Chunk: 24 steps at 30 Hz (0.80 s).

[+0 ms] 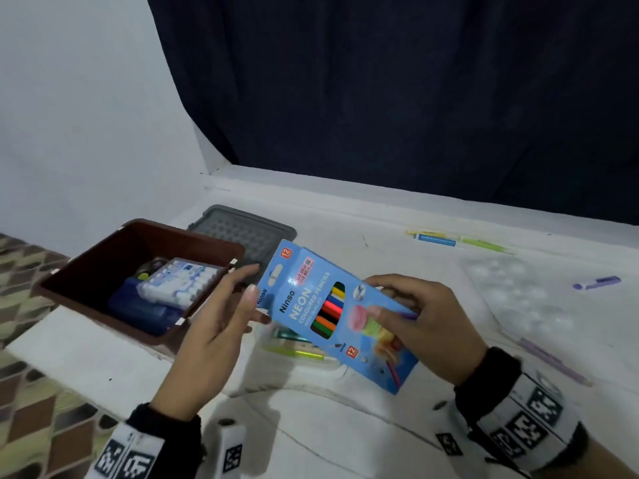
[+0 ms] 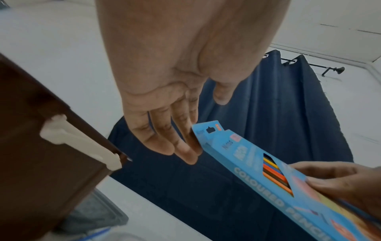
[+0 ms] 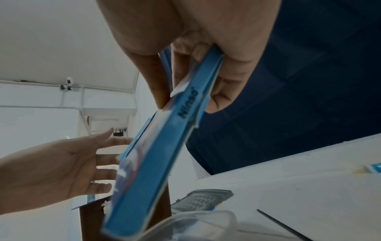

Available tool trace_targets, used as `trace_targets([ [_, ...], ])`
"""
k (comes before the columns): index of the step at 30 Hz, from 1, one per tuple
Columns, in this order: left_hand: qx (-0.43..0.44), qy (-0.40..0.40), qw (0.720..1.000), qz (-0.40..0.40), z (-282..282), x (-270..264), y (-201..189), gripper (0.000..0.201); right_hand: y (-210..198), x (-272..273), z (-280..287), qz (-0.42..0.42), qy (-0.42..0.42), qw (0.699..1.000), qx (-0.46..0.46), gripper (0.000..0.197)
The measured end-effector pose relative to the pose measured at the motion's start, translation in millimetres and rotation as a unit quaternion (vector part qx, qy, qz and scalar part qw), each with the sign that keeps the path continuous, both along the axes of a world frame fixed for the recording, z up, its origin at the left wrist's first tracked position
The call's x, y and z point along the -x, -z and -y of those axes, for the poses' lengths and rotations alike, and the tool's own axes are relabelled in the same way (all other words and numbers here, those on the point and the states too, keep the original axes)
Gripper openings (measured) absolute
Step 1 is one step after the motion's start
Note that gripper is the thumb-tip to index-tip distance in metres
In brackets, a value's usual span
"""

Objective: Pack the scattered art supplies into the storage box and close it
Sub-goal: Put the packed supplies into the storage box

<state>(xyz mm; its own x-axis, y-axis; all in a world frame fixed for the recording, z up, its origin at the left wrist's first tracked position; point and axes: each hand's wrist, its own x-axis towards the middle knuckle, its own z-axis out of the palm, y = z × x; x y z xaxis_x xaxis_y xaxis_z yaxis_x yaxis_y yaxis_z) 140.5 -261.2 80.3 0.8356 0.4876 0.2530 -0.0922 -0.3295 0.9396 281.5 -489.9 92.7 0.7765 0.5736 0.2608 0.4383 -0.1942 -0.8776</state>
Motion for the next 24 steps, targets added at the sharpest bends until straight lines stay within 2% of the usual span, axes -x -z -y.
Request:
trace_targets([
  [3,0.017,-0.016,1.000,0.019,-29,7,-8,0.035,-7,2,-29,0.003,-0.011,1.000,-0.013,0.023],
  [6,-0.028,-0.041,0.998,0.025,-70,15,-16,0.034,-15,7,-66,0.018,-0.021,0.999,-0.019,0.021],
  [10,-0.041,-0.052,0.997,0.039,-142,21,-19,0.031,-23,16,-131,0.049,-0.013,0.998,-0.037,0.014],
  [15,-0.041,-0.014,0.999,0.011,-231,32,-21,0.035,-31,34,-226,0.067,-0.019,0.997,-0.024,0.014],
  [19,-0.068,0.059,0.995,-0.038,-281,39,-22,0.036,-30,51,-284,0.109,-0.060,0.992,0.026,0.010],
  [21,-0.091,0.100,0.989,-0.065,-306,40,-18,0.045,-26,61,-304,0.121,-0.068,0.989,0.058,0.010],
  [22,-0.112,0.114,0.984,-0.077,-317,39,-16,0.044,-24,66,-312,0.119,-0.074,0.987,0.073,0.010],
  [24,-0.151,0.132,0.976,-0.088,-333,36,-11,0.029,-17,75,-324,0.110,-0.090,0.984,0.103,0.012],
])
